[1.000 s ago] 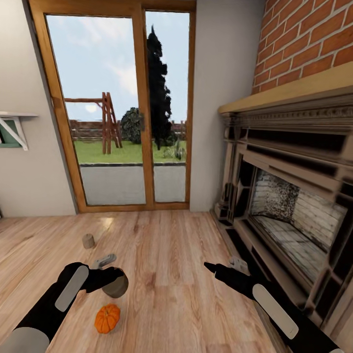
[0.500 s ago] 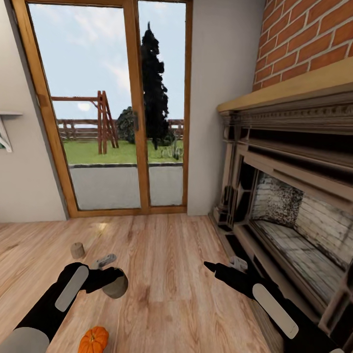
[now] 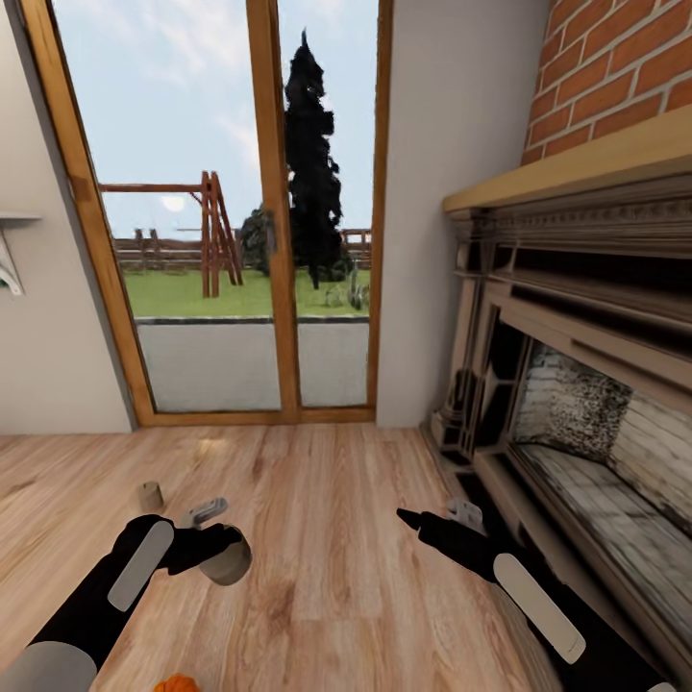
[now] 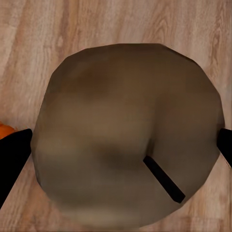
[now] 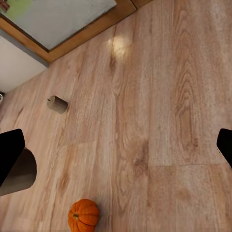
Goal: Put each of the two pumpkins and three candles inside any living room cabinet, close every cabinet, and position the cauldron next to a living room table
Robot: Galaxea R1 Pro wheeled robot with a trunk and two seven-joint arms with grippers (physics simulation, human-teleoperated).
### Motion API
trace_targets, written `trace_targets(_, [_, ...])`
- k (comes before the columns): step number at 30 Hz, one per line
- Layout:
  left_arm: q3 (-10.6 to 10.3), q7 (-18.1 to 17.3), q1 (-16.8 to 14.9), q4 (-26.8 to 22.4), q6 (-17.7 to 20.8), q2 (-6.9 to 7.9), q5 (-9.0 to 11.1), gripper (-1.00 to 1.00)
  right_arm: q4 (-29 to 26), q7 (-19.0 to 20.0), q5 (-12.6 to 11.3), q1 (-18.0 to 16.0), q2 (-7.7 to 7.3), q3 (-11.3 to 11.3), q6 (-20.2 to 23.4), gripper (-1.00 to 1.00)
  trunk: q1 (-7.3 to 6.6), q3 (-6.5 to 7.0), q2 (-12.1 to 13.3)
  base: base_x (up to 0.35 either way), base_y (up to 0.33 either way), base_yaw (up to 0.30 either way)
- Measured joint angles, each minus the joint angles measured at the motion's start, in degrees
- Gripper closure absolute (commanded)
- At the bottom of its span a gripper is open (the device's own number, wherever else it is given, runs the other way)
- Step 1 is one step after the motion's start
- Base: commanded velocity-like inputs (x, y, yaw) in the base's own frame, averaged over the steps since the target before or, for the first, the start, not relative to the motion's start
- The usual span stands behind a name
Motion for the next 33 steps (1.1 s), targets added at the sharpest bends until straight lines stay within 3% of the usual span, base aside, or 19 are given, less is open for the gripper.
trace_targets(14, [0.0, 0.06, 0.0, 0.0, -0.01, 0.0, 0.04, 1.0, -0.03, 0.03, -0.03, 0.0, 0.0, -0.1, -0.1, -1.0, 0.0, -0.48, 0.0, 0.274, -0.166, 0.001])
trace_targets(33, [0.04, 0.11, 0.01, 0.0, 0.01, 0.01, 0.06, 1.0, -0.01, -0.03, -0.01, -0.01, 0.01, -0.09, -0.14, -1.0, 0.0, -0.89, 0.0, 0.303, -0.028, 0.032])
